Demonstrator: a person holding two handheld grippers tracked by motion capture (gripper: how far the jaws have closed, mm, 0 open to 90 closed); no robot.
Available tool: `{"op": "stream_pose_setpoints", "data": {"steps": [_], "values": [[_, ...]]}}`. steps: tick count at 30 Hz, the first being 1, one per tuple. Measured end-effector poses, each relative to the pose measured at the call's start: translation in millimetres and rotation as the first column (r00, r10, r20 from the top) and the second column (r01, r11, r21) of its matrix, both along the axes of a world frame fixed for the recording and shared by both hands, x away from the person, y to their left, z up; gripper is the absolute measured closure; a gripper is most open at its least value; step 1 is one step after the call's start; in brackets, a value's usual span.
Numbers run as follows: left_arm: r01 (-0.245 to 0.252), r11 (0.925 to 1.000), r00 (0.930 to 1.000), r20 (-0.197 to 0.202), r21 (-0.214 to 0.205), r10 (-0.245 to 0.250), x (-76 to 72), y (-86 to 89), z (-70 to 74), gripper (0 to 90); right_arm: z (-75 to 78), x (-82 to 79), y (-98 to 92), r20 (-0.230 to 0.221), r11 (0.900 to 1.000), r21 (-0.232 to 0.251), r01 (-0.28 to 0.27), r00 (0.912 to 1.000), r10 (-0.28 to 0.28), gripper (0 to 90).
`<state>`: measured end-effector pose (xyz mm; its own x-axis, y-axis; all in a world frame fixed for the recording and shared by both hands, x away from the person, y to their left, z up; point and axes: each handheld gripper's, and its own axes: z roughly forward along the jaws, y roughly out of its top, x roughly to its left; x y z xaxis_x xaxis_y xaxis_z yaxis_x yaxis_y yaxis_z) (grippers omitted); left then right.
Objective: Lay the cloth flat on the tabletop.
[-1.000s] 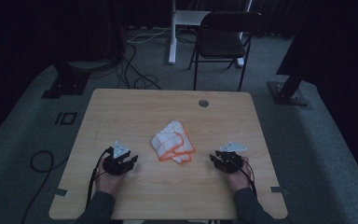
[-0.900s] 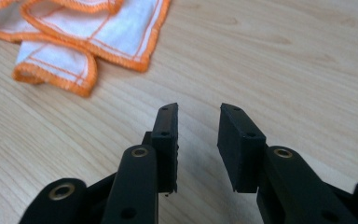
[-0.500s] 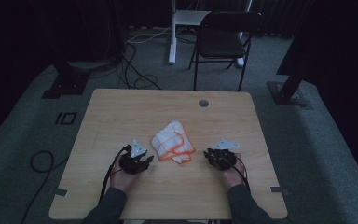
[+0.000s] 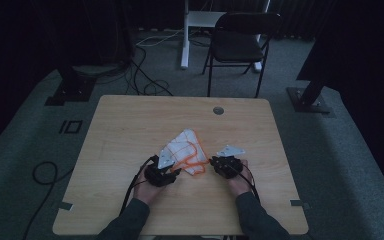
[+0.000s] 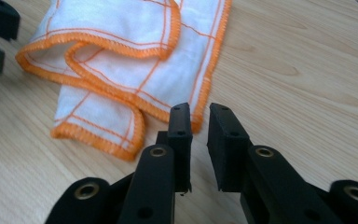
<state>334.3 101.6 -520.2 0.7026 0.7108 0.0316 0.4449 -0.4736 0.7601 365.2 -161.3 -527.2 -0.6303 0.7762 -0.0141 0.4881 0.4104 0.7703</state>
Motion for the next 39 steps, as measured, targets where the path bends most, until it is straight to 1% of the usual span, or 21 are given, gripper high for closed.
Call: {"op": "stream_pose_setpoints", "data": {"steps": [3, 8, 9, 12, 15, 16, 17, 19, 20, 21, 23, 25, 27, 29, 30, 32, 35, 39], "values": [[0.022, 0.9997, 0.9998, 0.002, -0.006, -0.022, -0.5, -9.1, 0.9, 59.6, -0.2, 3.8, 6.6, 0.002, 0.9999, -0.002, -0.011, 0.9999, 0.011, 76.2], [0.054, 0.9985, 0.9985, -0.001, 0.001, -0.054, -2.0, -20.8, 0.9, 59.0, 0.3, 7.7, 11.1, 0.003, 0.9999, -0.006, -0.009, 1.0000, 0.009, 73.2], [0.063, 0.9980, 0.9980, -0.007, -0.006, -0.063, -1.5, -24.7, 0.1, 58.7, -0.5, 9.9, 12.1, 0.001, 1.0000, -0.003, -0.005, 1.0000, 0.005, 72.9], [0.071, 0.9974, 0.9974, -0.011, -0.002, -0.071, -0.6, -28.8, -0.6, 58.3, -1.8, 12.9, 14.3, -0.005, 1.0000, -0.003, 0.003, 1.0000, -0.003, 72.9], [0.091, 0.9959, 0.9958, -0.011, -0.007, -0.091, -0.4, -38.5, -3.1, 58.0, -4.0, 18.4, 21.0, -0.008, 0.9999, -0.017, 0.000, 1.0000, -0.001, 73.3], [0.091, 0.9959, 0.9958, -0.011, -0.007, -0.091, -0.4, -38.5, -3.1, 58.0, -4.0, 18.4, 21.0, -0.008, 0.9999, -0.017, 0.000, 1.0000, -0.001, 73.3], [0.103, 0.9946, 0.9946, -0.009, 0.004, -0.103, 0.0, -44.1, -5.6, 57.6, -4.7, 21.2, 24.7, -0.007, 0.9995, -0.029, -0.007, 1.0000, 0.007, 73.4], [0.103, 0.9946, 0.9946, -0.009, 0.004, -0.103, 0.0, -44.1, -5.6, 57.2, -5.2, 22.4, 26.2, -0.004, 0.9994, -0.032, -0.008, 1.0000, 0.008, 73.4], [0.100, 0.9948, 0.9950, -0.005, 0.017, -0.100, 1.9, -49.0, -10.6, 57.2, -5.2, 22.4, 26.2, -0.004, 0.9994, -0.032, -0.008, 1.0000, 0.008, 73.6], [0.098, 0.9947, 0.9951, -0.006, 0.031, -0.098, 3.5, -50.3, -13.3, 56.4, -6.9, 24.9, 29.0, -0.019, 0.9992, -0.040, -0.005, 0.9998, 0.005, 74.0], [0.091, 0.9950, 0.9957, -0.022, 0.042, -0.090, 5.9, -51.9, -18.5, 57.6, -9.2, 26.3, 30.4, -0.026, 0.9988, -0.049, -0.002, 0.9997, 0.001, 74.8], [0.087, 0.9941, 0.9962, -0.007, 0.066, -0.086, 5.8, -52.1, -20.1, 63.4, -10.9, 26.3, 31.3, -0.032, 0.9982, -0.060, -0.002, 0.9995, 0.000, 75.4], [0.080, 0.9944, 0.9968, -0.005, 0.069, -0.080, 5.5, -51.0, -18.6, 70.8, -12.2, 26.3, 31.2, -0.029, 0.9971, -0.076, -0.002, 0.9996, -0.001, 76.1], [0.076, 0.9938, 0.9971, -0.004, 0.081, -0.076, 5.7, -48.9, -17.1, 78.2, -12.5, 26.2, 29.9, -0.033, 0.9973, -0.073, 0.002, 0.9995, -0.004, 76.4], [0.072, 0.9945, 0.9974, -0.007, 0.076, -0.072, 5.6, -47.8, -16.9, 80.4, -12.4, 26.0, 29.3, -0.032, 0.9971, -0.076, 0.003, 0.9995, -0.005, 76.7], [0.069, 0.9946, 0.9976, -0.012, 0.078, -0.068, 4.8, -44.3, -15.9, 82.7, -12.2, 24.9, 28.0, -0.030, 0.9963, -0.086, 0.003, 0.9995, -0.006, 77.2], [0.056, 0.9959, 0.9984, -0.017, 0.071, -0.054, 2.3, -35.9, -15.2, 83.5, -12.0, 23.1, 25.1, -0.021, 0.9947, -0.103, 0.003, 0.9998, -0.005, 77.6], [0.036, 0.9966, 0.9992, -0.021, 0.073, -0.035, -0.4, -19.0, -14.8, 84.1, -11.0, 21.3, 20.2, -0.013, 0.9911, -0.133, 0.010, 0.9999, -0.012, 78.3]]}}
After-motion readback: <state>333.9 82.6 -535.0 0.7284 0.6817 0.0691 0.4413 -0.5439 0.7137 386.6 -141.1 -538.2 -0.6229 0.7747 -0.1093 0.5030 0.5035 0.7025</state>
